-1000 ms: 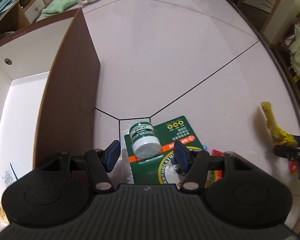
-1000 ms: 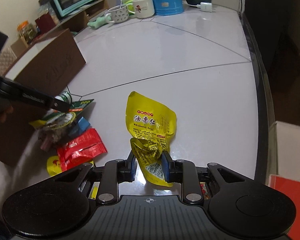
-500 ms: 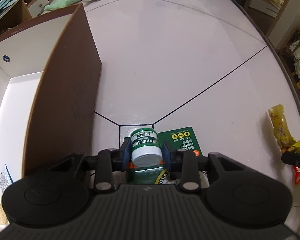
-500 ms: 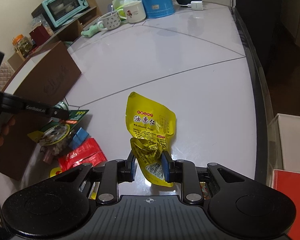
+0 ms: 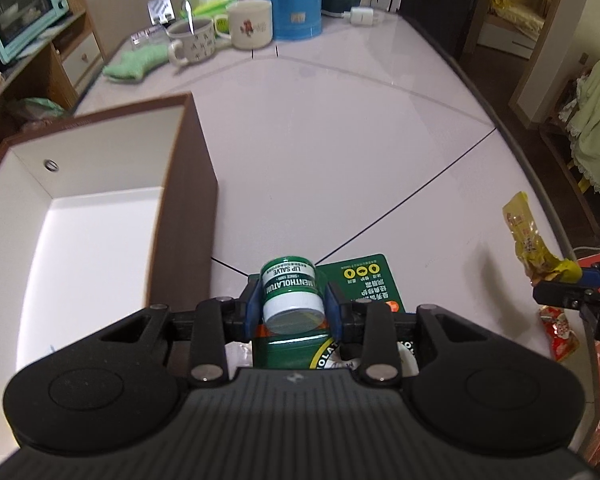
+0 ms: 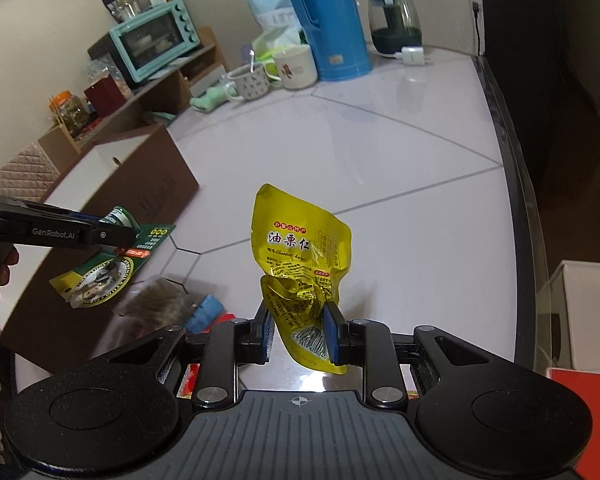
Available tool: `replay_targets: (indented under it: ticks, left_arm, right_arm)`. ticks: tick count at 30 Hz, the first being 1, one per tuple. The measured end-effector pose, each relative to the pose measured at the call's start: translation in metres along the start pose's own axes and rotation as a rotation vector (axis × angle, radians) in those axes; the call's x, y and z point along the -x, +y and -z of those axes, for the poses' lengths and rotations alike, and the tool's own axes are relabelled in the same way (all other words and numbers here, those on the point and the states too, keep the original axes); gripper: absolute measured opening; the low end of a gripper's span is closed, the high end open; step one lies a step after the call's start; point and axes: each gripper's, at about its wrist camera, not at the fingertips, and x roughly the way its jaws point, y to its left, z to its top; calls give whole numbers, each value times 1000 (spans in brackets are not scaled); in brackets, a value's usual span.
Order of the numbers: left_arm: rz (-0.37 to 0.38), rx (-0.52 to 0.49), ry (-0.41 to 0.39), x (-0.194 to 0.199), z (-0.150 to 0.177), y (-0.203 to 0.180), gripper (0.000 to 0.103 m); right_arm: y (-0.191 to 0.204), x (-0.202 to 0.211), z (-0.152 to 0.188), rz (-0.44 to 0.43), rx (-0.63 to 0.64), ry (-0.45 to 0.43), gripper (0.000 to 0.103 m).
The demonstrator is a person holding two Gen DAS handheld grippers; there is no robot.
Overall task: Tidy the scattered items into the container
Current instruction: 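Carry the lip-balm tin into the box and open the left tool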
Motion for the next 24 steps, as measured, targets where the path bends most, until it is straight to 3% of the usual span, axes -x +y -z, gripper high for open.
replay_targets:
  ticks: [10, 24]
  left_arm:
    - [-16, 8, -117, 60, 7, 11, 29]
    - [-92, 45, -271, 136, 19, 65, 29]
  right_arm:
    - [37, 27, -12, -59, 44, -91, 25]
    - [134, 26, -46, -229, 136, -180, 25]
